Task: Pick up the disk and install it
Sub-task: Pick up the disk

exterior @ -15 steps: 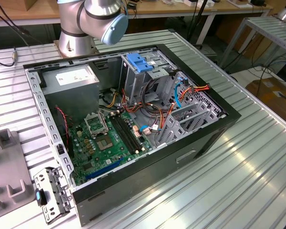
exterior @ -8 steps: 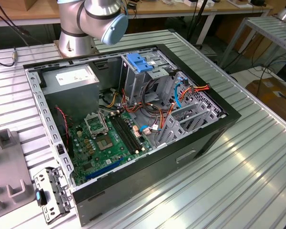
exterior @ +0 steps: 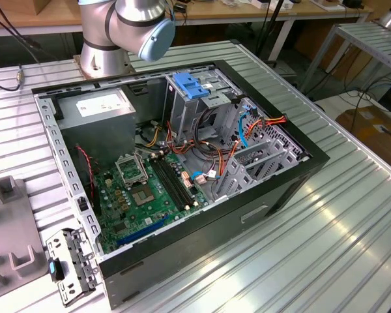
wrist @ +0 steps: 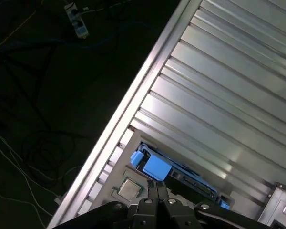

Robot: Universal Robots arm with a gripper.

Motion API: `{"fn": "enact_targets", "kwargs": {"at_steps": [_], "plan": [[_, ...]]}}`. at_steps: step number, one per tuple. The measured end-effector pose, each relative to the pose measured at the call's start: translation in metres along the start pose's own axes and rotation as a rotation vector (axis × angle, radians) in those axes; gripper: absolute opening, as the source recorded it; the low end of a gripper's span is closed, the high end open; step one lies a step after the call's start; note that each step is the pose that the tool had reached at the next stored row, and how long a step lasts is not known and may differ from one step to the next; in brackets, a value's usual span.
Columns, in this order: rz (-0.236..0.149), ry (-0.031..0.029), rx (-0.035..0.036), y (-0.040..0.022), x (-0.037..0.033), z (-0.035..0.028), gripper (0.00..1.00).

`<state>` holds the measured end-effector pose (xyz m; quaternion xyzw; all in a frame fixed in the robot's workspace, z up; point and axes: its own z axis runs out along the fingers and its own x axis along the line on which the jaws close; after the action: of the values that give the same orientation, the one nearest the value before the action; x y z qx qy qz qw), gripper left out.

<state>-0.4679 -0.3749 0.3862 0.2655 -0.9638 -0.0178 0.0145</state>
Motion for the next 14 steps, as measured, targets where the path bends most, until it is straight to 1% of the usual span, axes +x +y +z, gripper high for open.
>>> {"fn": "enact_targets", "kwargs": {"at_steps": [1, 3, 5, 9, 10, 13, 14], "plan": [[-0.013, 0.0006, 0.0002, 0.0, 0.0, 0.0, 0.11], [-0.055, 0.0023, 0.001, 0.0, 0.0, 0.0, 0.11], [-0.083, 0.0035, 0.0015, 0.0, 0.0, 0.0, 0.11], [-0.129, 0.0054, 0.0024, -0.0001, 0.0, 0.0, 0.11], [-0.171, 0.0072, 0.0032, -0.0001, 0.0001, 0.0, 0.11], [-0.241, 0.0101, 0.0045, -0.0001, 0.0001, 0.0, 0.11], [-0.276, 0.0116, 0.0051, -0.0001, 0.0001, 0.0001, 0.11]]}}
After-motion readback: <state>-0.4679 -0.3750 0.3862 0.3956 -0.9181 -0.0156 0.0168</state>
